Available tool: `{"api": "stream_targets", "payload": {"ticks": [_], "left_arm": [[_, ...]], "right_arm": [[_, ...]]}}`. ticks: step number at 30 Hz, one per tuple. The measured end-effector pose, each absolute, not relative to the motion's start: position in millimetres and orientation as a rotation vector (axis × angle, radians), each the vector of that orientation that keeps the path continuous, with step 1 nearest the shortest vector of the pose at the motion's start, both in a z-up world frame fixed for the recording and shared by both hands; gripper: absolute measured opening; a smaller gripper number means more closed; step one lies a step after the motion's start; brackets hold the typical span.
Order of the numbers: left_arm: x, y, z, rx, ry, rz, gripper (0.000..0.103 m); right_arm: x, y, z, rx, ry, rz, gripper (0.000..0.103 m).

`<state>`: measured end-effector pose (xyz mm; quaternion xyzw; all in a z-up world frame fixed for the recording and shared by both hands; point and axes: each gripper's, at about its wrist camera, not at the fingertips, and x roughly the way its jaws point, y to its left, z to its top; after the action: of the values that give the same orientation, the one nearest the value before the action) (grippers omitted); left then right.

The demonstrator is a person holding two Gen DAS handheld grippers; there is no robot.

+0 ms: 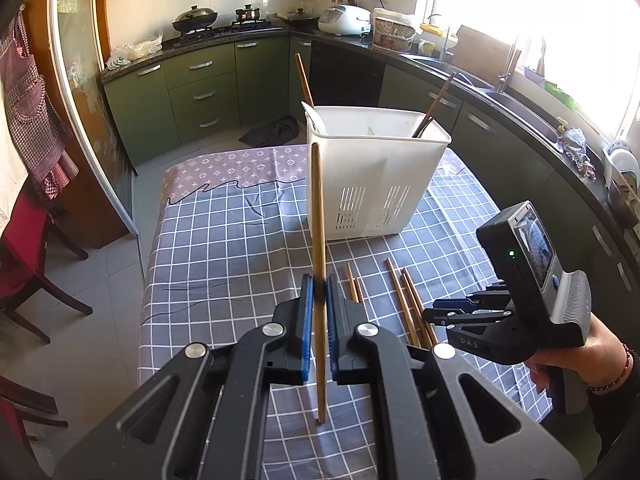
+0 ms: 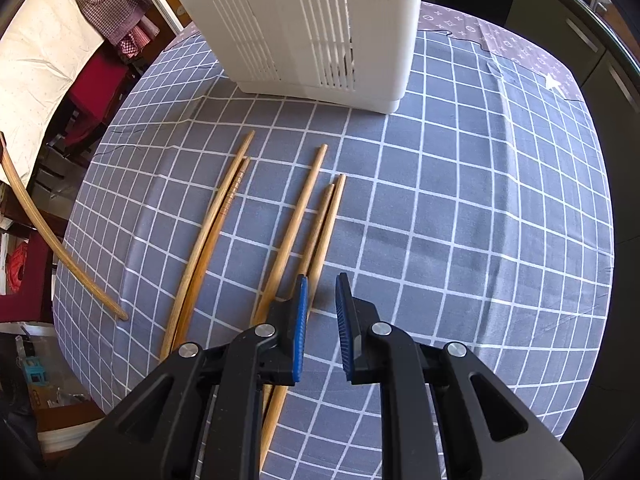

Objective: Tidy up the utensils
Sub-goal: 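Grasp another chopstick with the left gripper while the right gripper approaches the remaining chopsticks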

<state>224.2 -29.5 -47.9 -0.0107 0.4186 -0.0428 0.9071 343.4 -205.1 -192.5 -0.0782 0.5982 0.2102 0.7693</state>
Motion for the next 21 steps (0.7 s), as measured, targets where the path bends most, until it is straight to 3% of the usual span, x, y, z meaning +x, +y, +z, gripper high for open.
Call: {"api": "stream_targets", "payload": {"ticks": [21], "left_arm": [[226, -28, -47, -0.005, 0.866, -0.093, 0.007]], "right_arm": [[342, -185, -197, -0.219, 1.325, 0.439, 0.015]]}}
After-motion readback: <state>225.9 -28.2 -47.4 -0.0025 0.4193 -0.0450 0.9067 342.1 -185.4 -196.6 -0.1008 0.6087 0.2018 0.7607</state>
